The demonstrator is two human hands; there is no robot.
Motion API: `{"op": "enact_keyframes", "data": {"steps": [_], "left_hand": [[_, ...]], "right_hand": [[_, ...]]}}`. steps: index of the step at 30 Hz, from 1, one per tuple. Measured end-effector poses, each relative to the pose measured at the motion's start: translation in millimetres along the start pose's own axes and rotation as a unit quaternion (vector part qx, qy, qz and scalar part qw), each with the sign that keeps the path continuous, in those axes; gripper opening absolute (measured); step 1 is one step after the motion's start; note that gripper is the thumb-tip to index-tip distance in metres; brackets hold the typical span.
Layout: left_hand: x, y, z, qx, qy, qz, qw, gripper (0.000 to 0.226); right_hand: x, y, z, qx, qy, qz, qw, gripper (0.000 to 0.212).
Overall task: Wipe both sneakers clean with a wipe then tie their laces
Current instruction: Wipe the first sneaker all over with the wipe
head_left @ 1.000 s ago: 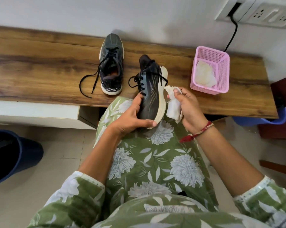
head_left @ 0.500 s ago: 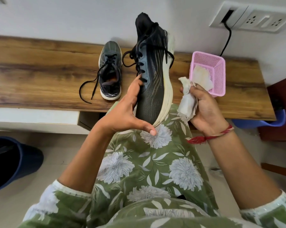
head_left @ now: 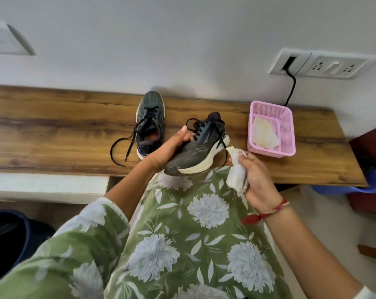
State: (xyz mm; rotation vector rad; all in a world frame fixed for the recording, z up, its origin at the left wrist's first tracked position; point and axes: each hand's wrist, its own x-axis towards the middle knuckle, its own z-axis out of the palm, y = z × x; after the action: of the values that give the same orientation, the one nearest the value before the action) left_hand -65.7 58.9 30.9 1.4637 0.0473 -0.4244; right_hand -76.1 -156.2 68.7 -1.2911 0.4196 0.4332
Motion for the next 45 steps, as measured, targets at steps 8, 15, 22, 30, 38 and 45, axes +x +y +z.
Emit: {"op": "enact_keyframes", "data": {"steps": [8,15,22,30,38,45], "left_hand": [[26.5,-5.5,-20.4,0.174,0.032,-0.091,0.980,0.068],[16.6,-17.6,-30.1,0.152,0.138,-0.156,0.966,0.036],[30.1,-18.6,-18.5,0.059,0.171,-0.138,0.974,0.034],[57.8,-34.2,16.3,-0.098,0.158,-0.087,0.979,0.028],[50.8,-69.6,20.1,-0.183,0.158,-0.089,0.966,0.022],[50.2,-73.8,23.3,-0.203,0.151,-0.077,0.964,0.022]], "right_hand": [[43.6,34.2,18.8,-0.173,0.010,-0.010,0.985,0.014],[57.0,56.4,43.1,-0.217,0.007,-0.066,0.974,0.005],[52.7,41.9,37.2,-0.150,0.012,-0.089,0.985,0.013],[77.6,23.8,24.0,-0.401,0.077,-0.290,0.866,0.003],[95.7,34.3,31.3,-0.555,0.028,-0.281,0.782,0.011],[69.2,50.9,25.5,-0.565,0.005,-0.294,0.771,0.023]]}}
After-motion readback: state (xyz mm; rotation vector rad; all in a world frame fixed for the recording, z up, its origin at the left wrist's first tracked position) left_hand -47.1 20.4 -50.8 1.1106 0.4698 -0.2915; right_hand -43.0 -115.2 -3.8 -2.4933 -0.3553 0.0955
